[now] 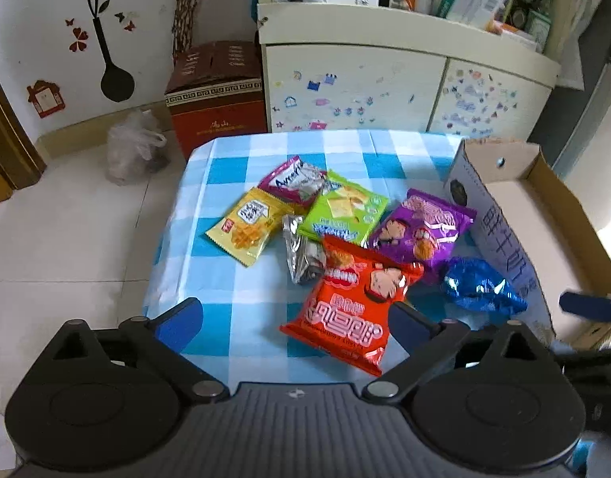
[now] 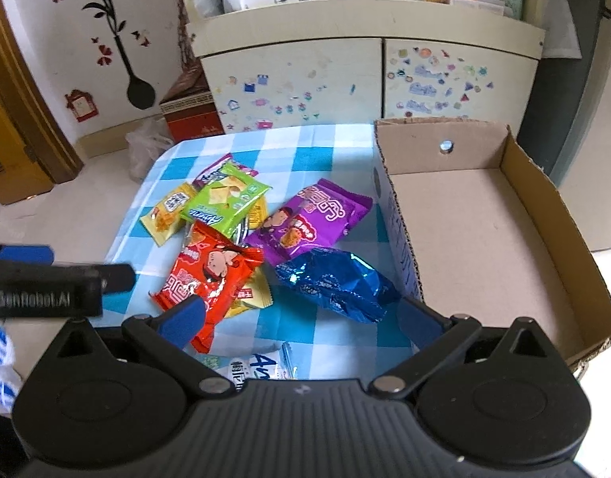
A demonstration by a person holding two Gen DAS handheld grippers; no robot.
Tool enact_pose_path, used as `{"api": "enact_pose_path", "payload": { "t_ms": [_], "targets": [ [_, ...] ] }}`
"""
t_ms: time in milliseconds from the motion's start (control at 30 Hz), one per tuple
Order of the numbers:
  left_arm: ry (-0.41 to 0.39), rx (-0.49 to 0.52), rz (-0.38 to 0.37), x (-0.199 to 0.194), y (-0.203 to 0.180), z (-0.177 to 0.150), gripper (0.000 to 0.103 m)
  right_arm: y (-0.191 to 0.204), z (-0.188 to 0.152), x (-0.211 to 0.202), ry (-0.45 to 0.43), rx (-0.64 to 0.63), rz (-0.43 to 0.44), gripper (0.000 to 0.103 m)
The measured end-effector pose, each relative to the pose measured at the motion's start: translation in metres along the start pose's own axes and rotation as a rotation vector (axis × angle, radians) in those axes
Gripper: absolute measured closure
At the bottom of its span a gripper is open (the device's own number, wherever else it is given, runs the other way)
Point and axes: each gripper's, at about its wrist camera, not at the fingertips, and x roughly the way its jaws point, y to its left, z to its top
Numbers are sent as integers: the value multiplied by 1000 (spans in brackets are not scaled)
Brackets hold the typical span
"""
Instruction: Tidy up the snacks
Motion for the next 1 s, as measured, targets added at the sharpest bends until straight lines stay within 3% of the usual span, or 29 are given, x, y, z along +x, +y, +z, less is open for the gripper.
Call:
{"api": "enact_pose_path", "payload": {
  "t_ms": [333,467,1000],
  "targets": [
    [33,-58,-52,25,19,3,1,1,-15,2,34,-40,143,1],
    [41,-82,-138,34,19,-1,1,5,-25,7,60,-60,188,1],
    [122,40,-168,84,-12,-17,1,9,-50,45,179,-63,208,1]
  ]
}}
